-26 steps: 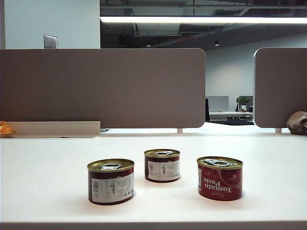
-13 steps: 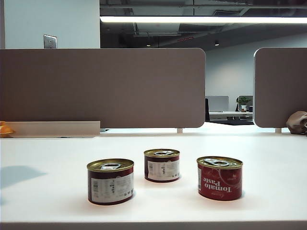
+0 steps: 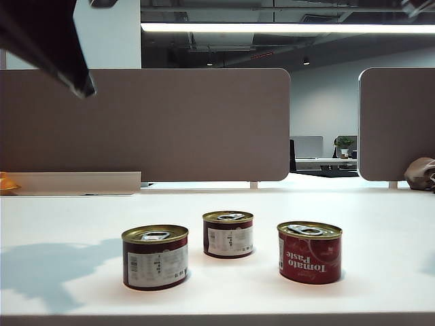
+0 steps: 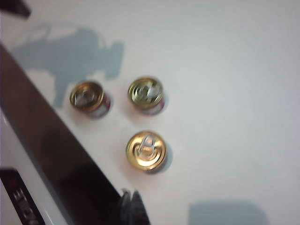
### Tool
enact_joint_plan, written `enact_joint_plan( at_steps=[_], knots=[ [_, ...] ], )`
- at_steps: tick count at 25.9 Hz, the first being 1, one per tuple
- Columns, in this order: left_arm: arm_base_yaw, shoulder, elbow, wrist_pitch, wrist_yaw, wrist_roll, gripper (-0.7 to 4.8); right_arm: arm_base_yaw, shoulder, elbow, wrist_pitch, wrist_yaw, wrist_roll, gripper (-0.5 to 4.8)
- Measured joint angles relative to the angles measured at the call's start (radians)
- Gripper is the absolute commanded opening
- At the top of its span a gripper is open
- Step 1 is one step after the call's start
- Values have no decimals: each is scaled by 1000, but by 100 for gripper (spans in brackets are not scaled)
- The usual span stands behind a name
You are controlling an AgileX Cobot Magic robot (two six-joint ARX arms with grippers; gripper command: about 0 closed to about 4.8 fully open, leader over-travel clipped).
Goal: Pick up the cans one by one and stack them together.
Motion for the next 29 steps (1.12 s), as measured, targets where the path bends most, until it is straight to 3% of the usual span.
enact_joint_plan(
  at_steps=[3,7,10,14,18,29],
  knots=[
    [-6,0,-39,19,-6,0,-6,124,79,-4,-1,132,-2,0],
    [-2,0,-65,-7,-45,0,-6,236,187,-1,4,229,-2,2],
    [-5,0,-72,-10,-43,0,-6,257,280,-4,17,274,-3,73],
    [-5,-1,-72,-16,-43,0,-6,255,429,-5,71,276,-3,156],
    [-2,-1,-72,-26,-56,1,-6,255,502,-4,108,203,-2,312],
    [-2,-2,-72,-41,-88,0,-6,256,611,-2,222,175,-2,338]
  ],
)
